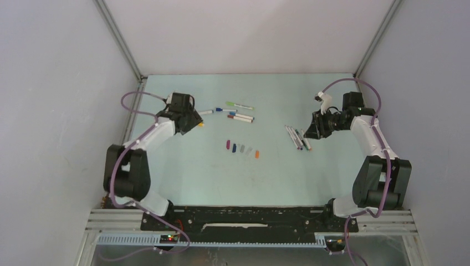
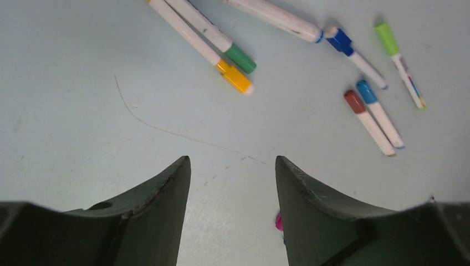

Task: Open the pen caps
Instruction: Pick up the pen from the center of the board.

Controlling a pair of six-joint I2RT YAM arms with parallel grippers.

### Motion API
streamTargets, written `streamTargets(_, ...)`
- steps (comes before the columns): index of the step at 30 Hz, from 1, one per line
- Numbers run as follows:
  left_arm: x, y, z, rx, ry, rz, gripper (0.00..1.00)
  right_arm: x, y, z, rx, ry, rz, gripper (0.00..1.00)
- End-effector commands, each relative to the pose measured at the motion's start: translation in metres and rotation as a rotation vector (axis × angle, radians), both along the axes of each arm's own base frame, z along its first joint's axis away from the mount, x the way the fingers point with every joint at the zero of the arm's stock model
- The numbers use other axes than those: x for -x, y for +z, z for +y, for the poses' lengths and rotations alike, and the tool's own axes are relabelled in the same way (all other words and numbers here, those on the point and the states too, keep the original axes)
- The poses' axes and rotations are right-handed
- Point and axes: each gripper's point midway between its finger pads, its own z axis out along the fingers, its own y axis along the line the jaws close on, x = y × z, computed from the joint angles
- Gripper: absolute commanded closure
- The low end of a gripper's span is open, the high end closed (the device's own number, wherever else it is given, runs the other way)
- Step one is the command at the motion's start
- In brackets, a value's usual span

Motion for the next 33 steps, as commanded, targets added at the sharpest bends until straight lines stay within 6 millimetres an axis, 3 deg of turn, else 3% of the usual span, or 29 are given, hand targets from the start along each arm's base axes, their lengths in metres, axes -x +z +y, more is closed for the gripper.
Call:
streamTargets(1, -0.012, -0.001, 0.003, 0.004, 0.047, 0.134, 0.39, -0.005, 0.02, 0.0, -0.007, 0.01, -0.065, 0.66)
streamTargets(6, -0.029, -0.014, -0.002, 0.016, 0.064, 0.194, 0.39, -0.005, 0.02, 0.0, -0.007, 0.01, -0.066, 0.66)
streamTargets(16, -0.056, -0.025, 0.012, 0.015, 0.227, 0.249, 0.41, -0.004, 0.019, 0.0, -0.01, 0.017, -0.064, 0.66)
streamTargets(22, -0.072, -0.034, 0.01, 0.073, 0.248, 0.259, 0.6, -0.004, 0.02, 0.001, -0.011, 0.019, -0.067, 0.66)
streamTargets(33, -0.081, -0.056, 0.016, 0.086, 0.243, 0.308, 0.65, -0.003, 0.019, 0.001, -0.012, 0.022, -0.063, 0.66)
